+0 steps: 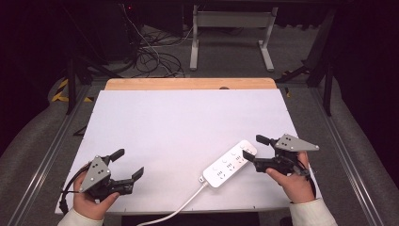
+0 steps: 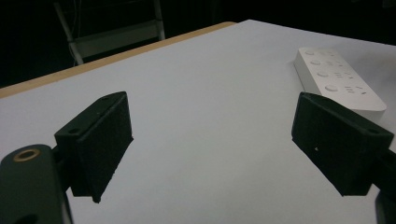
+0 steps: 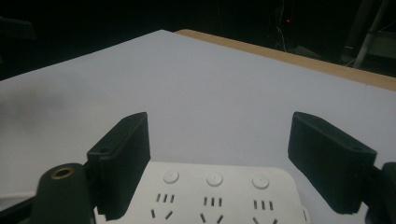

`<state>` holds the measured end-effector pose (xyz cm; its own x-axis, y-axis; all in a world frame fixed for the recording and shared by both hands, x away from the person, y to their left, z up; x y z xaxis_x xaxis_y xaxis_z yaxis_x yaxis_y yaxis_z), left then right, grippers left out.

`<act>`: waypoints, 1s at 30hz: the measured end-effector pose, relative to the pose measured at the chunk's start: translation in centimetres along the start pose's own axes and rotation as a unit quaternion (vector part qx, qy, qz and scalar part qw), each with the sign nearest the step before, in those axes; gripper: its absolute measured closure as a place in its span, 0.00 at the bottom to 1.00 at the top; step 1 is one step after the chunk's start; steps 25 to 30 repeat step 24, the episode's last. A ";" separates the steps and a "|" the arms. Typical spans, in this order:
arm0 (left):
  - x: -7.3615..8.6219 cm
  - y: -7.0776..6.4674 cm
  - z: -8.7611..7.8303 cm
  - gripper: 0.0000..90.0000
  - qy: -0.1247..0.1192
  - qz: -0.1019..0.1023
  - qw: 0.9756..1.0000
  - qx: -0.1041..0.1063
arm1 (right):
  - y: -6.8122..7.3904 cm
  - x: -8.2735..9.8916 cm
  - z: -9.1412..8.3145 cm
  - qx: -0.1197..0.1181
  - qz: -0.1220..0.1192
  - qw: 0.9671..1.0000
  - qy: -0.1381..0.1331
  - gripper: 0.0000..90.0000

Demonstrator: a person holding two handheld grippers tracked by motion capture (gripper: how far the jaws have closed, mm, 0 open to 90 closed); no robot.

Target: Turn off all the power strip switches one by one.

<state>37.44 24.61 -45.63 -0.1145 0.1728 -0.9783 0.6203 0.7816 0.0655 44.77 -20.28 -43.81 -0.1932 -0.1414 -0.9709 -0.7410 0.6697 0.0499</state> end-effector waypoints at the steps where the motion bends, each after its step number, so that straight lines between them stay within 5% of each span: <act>1: 0.0 0.0 0.0 0.14 0.000 -0.002 1.000 0.000 | -0.1 0.3 -0.2 0.001 0.000 1.000 0.002 0.24; 15: 0.2 -0.1 0.1 0.14 0.006 -0.005 1.000 0.002 | -1.0 4.5 -1.7 -0.018 0.014 0.999 0.029 0.18; 20: 0.4 0.0 0.2 0.14 0.008 -0.004 1.000 0.002 | -1.5 5.9 -2.3 0.005 0.021 0.999 0.027 0.15; 30: 0.6 -0.1 0.2 0.14 0.009 -0.011 1.000 0.001 | -1.7 6.6 -2.6 0.008 0.025 0.999 0.037 0.15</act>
Point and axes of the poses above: each handheld gripper's, and its own axes: z roughly forward along the jaws, x roughly out of its underside, y roughly to its left, the point moved 4 cm from there along z, roughly forward along the jaws, and after that the axes turned 6 degrees about -y, right-handed, at the moved point
